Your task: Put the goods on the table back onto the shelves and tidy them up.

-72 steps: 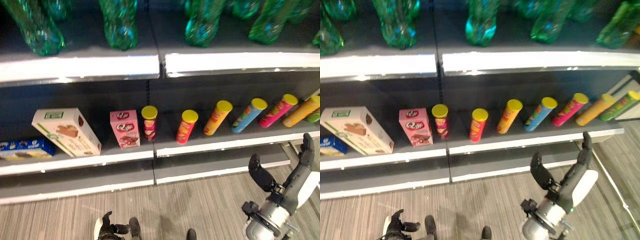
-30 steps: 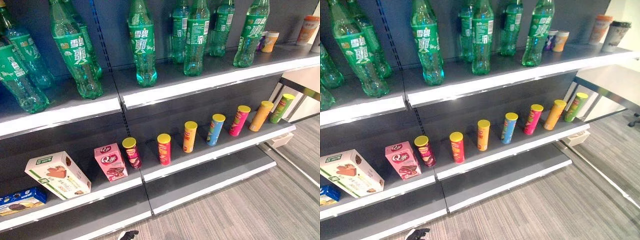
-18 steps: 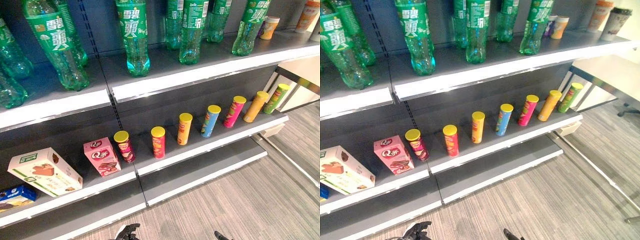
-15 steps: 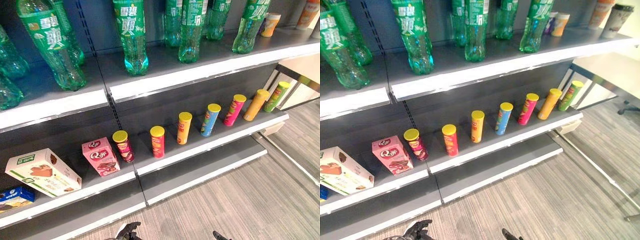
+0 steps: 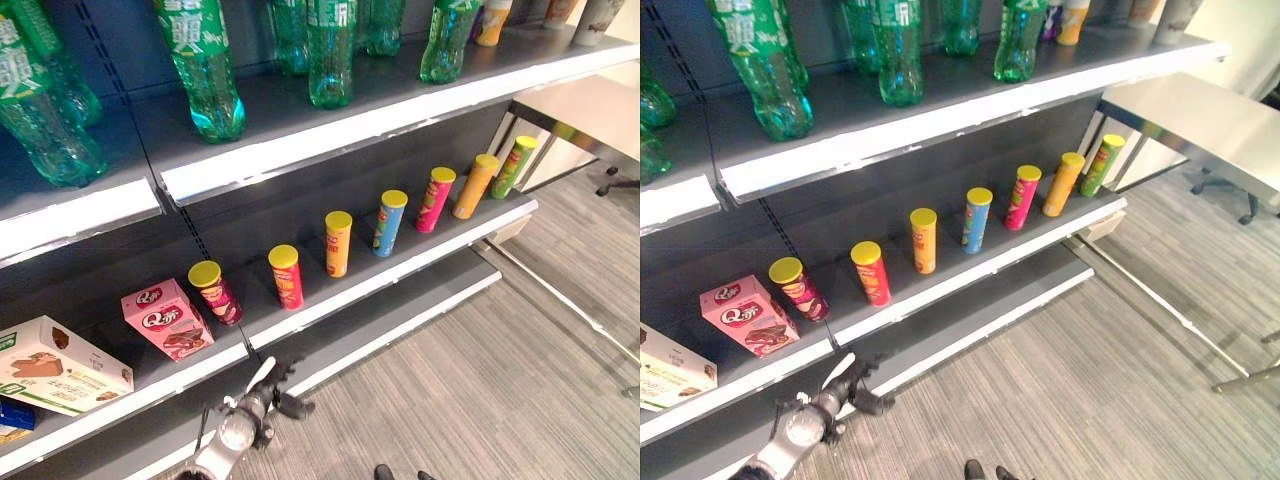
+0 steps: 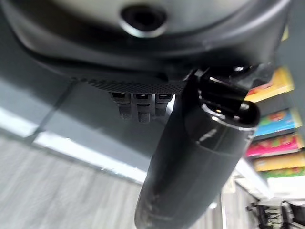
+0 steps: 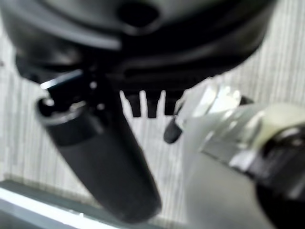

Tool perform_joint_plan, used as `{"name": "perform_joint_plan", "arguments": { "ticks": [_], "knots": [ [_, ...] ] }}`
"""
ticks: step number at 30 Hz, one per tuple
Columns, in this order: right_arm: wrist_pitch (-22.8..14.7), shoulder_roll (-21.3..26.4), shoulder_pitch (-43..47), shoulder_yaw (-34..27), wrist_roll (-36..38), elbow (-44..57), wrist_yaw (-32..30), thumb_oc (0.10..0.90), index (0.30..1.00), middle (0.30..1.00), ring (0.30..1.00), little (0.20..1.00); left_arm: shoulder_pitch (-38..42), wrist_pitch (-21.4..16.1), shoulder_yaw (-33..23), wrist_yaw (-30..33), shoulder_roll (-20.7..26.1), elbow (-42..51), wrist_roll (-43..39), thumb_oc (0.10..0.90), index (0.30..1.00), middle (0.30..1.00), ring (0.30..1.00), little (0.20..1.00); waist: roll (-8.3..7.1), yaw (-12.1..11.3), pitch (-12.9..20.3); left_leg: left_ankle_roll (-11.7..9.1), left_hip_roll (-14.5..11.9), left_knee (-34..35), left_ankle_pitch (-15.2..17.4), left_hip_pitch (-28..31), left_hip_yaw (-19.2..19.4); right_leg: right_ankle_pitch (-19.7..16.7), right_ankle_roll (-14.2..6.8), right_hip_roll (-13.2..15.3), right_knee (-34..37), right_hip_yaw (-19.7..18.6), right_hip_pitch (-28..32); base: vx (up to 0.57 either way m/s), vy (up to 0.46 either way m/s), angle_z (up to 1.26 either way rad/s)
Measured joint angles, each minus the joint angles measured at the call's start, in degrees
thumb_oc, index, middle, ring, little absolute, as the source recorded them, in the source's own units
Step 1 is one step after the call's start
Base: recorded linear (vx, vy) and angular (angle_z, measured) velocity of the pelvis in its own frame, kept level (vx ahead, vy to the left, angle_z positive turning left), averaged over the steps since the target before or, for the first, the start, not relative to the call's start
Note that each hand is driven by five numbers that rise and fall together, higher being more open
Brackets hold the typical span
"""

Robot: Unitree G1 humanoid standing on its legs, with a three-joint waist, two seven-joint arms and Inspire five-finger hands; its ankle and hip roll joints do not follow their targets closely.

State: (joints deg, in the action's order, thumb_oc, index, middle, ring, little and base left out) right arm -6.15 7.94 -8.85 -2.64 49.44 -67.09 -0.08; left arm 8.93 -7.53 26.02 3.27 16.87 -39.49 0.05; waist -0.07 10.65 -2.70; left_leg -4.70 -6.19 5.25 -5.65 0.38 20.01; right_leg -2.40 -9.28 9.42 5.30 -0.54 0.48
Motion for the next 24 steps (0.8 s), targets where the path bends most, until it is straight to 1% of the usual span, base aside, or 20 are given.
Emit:
{"name": "perform_joint_plan", "arguments": {
  "ticks": [4, 5, 8, 9, 10, 13, 14, 15, 17, 20, 24],
  "knots": [
    [-0.13, 0.09, 0.14, 0.79, -1.25, 0.70, 0.27, 0.800, 0.900, 0.900, 0.900, 0.900, 1.18, -0.01, 0.00, 0.05, -0.12, -0.32, 0.00, 0.800, 0.900, 0.900, 0.900, 0.900, -0.06, 1.22, -0.02, -0.07, -0.37, -0.02, -0.05, -0.16, 0.06, -0.04, 0.06, -0.34, 0.00, -0.09, -0.26, -0.01, -0.030, -0.01],
    [-0.18, 0.11, -0.07, 2.14, -1.79, 2.17, 0.41, 0.800, 0.900, 0.900, 0.900, 0.900, 2.20, 0.01, 0.14, 0.27, -0.32, -2.04, 0.01, 0.800, 0.900, 0.900, 0.900, 0.900, -0.06, 1.33, -0.01, -0.22, -0.47, -0.02, -0.16, -0.79, 0.09, -0.14, 0.20, -0.46, 0.00, -0.13, -0.93, 0.00, 0.000, 0.00],
    [-0.20, -0.04, 0.13, 2.17, -1.92, 2.76, 1.16, 0.800, 0.900, 0.900, 0.900, 0.900, 2.75, 0.09, 0.33, 1.06, -0.31, -3.29, 0.05, 0.800, 0.900, 0.900, 0.900, 0.900, -0.05, 1.40, -0.03, -0.31, -0.52, -0.04, -0.29, -1.24, 0.26, -0.34, 0.42, -0.54, -0.02, -0.40, -1.42, -0.04, -0.024, -0.05],
    [-0.35, -0.04, -0.04, 2.31, -1.91, 2.96, 1.17, 0.800, 0.900, 0.900, 0.900, 0.900, 2.84, 0.09, 0.39, 1.43, -0.29, -3.55, 0.11, 0.800, 0.900, 0.900, 0.900, 0.900, -0.17, 1.78, -0.05, -0.31, -0.55, -0.05, -0.29, -1.26, 0.55, -0.35, 0.42, -0.58, -0.04, -0.78, -1.77, -0.04, -0.026, -0.16],
    [-0.53, -0.02, -0.15, 2.80, -1.90, 3.85, 1.17, 0.800, 0.900, 0.900, 0.900, 0.900, 3.60, 0.03, 0.42, 2.22, -0.29, -5.03, 0.11, 0.800, 0.900, 0.900, 0.900, 0.900, -0.17, 1.64, -0.05, -0.32, -0.63, -0.03, -0.28, -1.50, 1.15, -0.41, 0.39, -0.64, -0.09, -1.33, -2.36, -0.04, -0.021, -0.23],
    [-0.87, -0.11, -0.17, 3.37, -1.87, 5.30, 1.24, 0.800, 0.900, 0.900, 0.900, 0.900, 6.01, 0.18, 0.24, 4.03, -0.08, -8.12, 0.12, 0.800, 0.900, 0.900, 0.900, 0.900, -0.15, 3.07, -1.05, -0.49, -0.87, -0.03, -0.40, -2.67, 1.68, -0.73, 0.48, -0.86, -0.02, -1.65, -4.00, -0.08, -0.035, -0.13],
    [-1.03, -0.08, -0.16, 3.34, -1.86, 4.95, 1.20, 0.800, 0.900, 0.900, 0.900, 0.900, 6.81, 0.16, 0.29, 4.36, -0.13, -8.43, 0.15, 0.800, 0.900, 0.900, 0.900, 0.900, -0.09, 3.04, -1.23, -0.53, -0.97, -0.04, -0.51, -3.25, 1.80, -0.96, 0.53, -0.99, -0.03, -1.88, -4.68, -0.09, -0.047, -0.18],
    [-1.08, -0.02, -0.15, 3.33, -1.76, 5.02, 1.17, 0.800, 0.900, 0.900, 0.900, 0.900, 8.88, 0.16, 0.19, 5.40, -0.01, -9.79, 0.14, 0.800, 0.900, 0.900, 0.900, 0.900, -0.18, 3.02, -2.11, -0.50, -1.12, -0.05, -0.74, -4.06, 2.48, -1.61, 0.52, -1.21, -0.04, -2.88, -5.90, -0.07, -0.033, -0.24],
    [-1.58, -0.01, -0.13, 3.40, -1.62, 5.04, 1.17, 0.800, 0.900, 0.900, 0.900, 0.900, 11.01, 0.05, 0.21, 6.51, 0.16, -11.34, 0.13, 0.800, 0.900, 0.900, 0.900, 0.900, -0.23, 3.57, -3.33, -0.49, -1.13, -0.05, -0.75, -4.24, 2.96, -1.82, 0.55, -1.17, -0.04, -3.06, -6.19, -0.04, -0.028, -0.16],
    [-1.82, -0.03, -0.13, 3.43, -1.39, 5.07, 1.14, 0.800, 0.900, 0.900, 0.900, 0.900, 13.47, 0.06, 0.22, 7.22, 0.21, -14.05, 0.06, 0.800, 0.900, 0.900, 0.900, 0.900, -0.21, 4.39, -3.39, -0.49, -1.21, -0.05, -0.75, -5.17, 3.19, -1.83, 0.54, -1.23, -0.04, -3.24, -7.29, -0.02, -0.028, -0.04],
    [-2.55, 0.16, -0.09, 4.56, -1.36, 5.20, 1.12, 0.800, 0.900, 0.900, 0.900, 0.900, 15.27, 0.03, 0.21, 7.90, 0.21, -14.39, -0.03, 0.800, 0.900, 0.900, 0.900, 0.900, -0.21, 4.39, -3.46, -0.50, -1.26, -0.05, -0.75, -5.50, 4.11, -2.02, 0.57, -1.34, -0.05, -4.43, -8.34, -0.01, -0.020, -0.14]
  ]
}}
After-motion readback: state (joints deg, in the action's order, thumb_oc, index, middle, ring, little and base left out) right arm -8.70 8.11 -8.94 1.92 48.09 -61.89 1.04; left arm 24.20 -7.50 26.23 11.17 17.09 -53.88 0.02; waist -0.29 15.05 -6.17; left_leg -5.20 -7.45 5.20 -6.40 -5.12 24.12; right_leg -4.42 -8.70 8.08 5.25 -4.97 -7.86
